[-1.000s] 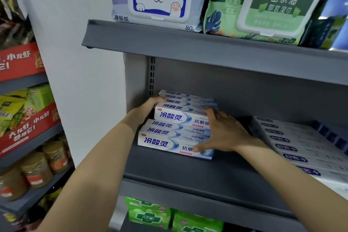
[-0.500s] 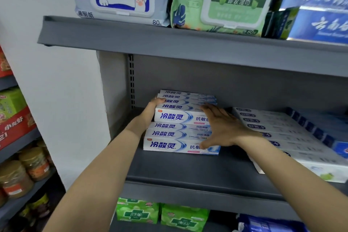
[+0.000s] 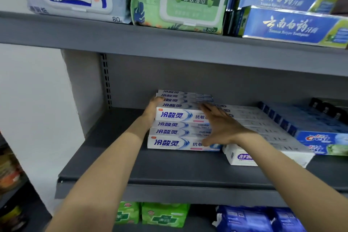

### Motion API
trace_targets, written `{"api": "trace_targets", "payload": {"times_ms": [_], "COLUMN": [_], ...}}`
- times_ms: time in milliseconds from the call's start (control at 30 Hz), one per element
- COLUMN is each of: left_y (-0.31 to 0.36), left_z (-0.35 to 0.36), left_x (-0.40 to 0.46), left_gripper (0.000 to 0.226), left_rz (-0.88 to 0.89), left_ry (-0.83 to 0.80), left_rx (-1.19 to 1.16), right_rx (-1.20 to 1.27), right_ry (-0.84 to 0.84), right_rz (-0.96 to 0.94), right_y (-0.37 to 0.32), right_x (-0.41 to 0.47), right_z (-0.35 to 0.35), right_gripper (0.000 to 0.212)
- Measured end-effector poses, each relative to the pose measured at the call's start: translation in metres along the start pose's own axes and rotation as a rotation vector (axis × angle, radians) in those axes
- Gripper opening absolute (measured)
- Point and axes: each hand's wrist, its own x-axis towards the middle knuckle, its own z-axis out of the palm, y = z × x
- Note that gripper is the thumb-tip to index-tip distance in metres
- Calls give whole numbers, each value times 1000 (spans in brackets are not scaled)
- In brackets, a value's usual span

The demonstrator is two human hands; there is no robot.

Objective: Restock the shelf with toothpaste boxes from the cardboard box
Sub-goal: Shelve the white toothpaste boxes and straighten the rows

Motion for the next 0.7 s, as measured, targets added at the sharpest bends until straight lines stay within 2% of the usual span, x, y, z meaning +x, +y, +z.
{"api": "trace_targets", "payload": {"times_ms": [200, 267, 333, 433, 533, 700], "left_y": [1, 3, 6, 11, 11, 9], "left_z": [2, 3, 4, 4, 3, 9], "left_x": [-7, -12, -16, -23, -23, -25], "left_gripper": [30, 26, 32, 55, 55, 61], "left_rz": [-11, -8, -21, -27, 21, -6], "left_ry": [7, -12, -8, 22, 73, 27], "left_rx": [29, 37, 67, 121, 45, 39], "right_rx": [0, 23, 68, 6, -21, -10], "right_ry": [-50, -53, -39, 17, 20, 26], "right_rz": [3, 10, 35, 43, 50, 41], "right_y": [4, 0, -4, -6, -5, -5], "right_x": [1, 0, 2, 4, 7, 8], "right_z": [0, -2, -5, -2, 3, 3], "right_gripper": [120, 114, 97, 81, 76, 73]}}
